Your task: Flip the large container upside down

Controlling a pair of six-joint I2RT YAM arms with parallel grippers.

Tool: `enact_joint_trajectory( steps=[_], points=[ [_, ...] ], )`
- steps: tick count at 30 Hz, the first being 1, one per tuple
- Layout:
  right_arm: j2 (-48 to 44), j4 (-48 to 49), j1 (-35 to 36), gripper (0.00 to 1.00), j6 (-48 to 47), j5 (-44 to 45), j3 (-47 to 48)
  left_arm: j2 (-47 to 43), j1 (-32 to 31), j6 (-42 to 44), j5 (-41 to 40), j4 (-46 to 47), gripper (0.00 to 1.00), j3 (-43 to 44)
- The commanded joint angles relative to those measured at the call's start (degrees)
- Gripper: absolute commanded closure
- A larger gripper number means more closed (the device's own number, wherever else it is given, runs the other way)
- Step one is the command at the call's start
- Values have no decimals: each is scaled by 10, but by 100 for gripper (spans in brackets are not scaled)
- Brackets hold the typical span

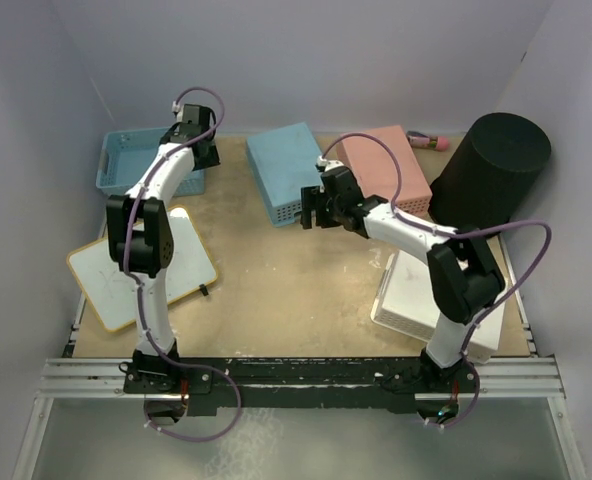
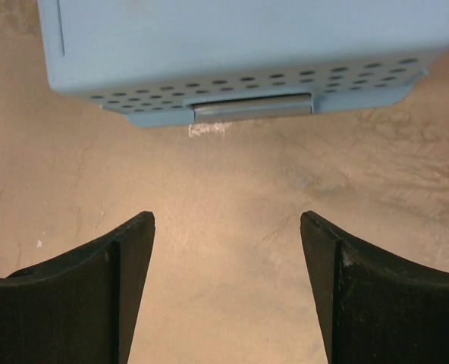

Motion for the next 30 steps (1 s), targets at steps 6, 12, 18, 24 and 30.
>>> enact_joint_trajectory(
  steps=[6, 12, 18, 24, 30],
  points=[
    [-86, -21, 0, 20, 1, 39, -46, 91, 14, 35, 43, -12, 45, 109],
    [-103, -32, 0, 20, -4, 59, -42, 109, 15, 43, 62, -18, 73, 127],
    [-120, -40, -1, 20, -7, 73, -31, 63, 15, 49, 85, -22, 100, 136],
    [-135, -45, -3, 20, -13, 99, -23, -17, 14, 69, 120, -20, 100, 146],
    [-148, -49, -6, 20, -16, 122, -20, -83, 14, 55, 189, -50, 100, 168]
  ],
)
